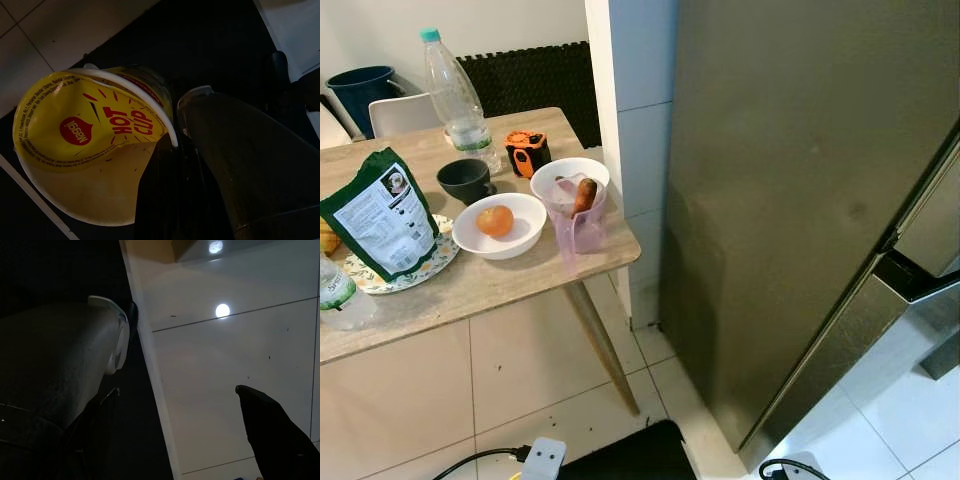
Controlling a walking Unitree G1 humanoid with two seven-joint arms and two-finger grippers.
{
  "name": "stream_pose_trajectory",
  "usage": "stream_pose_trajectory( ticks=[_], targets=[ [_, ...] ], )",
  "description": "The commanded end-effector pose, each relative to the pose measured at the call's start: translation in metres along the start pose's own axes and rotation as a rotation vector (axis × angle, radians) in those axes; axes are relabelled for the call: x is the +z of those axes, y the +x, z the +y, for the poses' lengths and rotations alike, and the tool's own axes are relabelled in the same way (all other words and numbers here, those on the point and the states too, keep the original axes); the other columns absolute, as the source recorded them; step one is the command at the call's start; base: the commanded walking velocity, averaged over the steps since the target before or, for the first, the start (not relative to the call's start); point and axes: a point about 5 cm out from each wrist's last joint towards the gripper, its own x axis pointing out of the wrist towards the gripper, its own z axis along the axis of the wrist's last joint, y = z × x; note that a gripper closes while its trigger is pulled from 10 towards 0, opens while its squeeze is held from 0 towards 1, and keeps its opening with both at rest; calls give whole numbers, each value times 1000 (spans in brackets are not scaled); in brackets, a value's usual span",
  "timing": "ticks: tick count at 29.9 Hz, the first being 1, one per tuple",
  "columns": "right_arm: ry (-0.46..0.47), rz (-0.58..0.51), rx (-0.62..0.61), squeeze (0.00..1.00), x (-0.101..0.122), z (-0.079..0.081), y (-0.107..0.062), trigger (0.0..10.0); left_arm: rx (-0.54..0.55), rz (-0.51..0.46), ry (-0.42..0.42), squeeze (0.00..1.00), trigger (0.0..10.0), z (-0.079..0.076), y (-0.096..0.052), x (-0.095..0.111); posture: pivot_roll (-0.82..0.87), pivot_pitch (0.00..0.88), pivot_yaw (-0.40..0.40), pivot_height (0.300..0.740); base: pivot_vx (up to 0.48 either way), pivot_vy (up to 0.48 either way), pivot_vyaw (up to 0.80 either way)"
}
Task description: Restocking fridge
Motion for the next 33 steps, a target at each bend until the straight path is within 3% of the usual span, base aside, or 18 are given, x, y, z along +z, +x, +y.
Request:
stream_pose_trajectory(
  ticks=[1,33],
  targets=[
    [9,27,15,0,-8,5,0,10000,-34,53,0,0,10000,-11,1,-14,-23,74,1,740,0,0,0],
    [0,24,21,0,-6,5,0,10000,-31,61,-6,0,10000,-10,0,-17,-14,80,0,740,0,0,0]
  ],
)
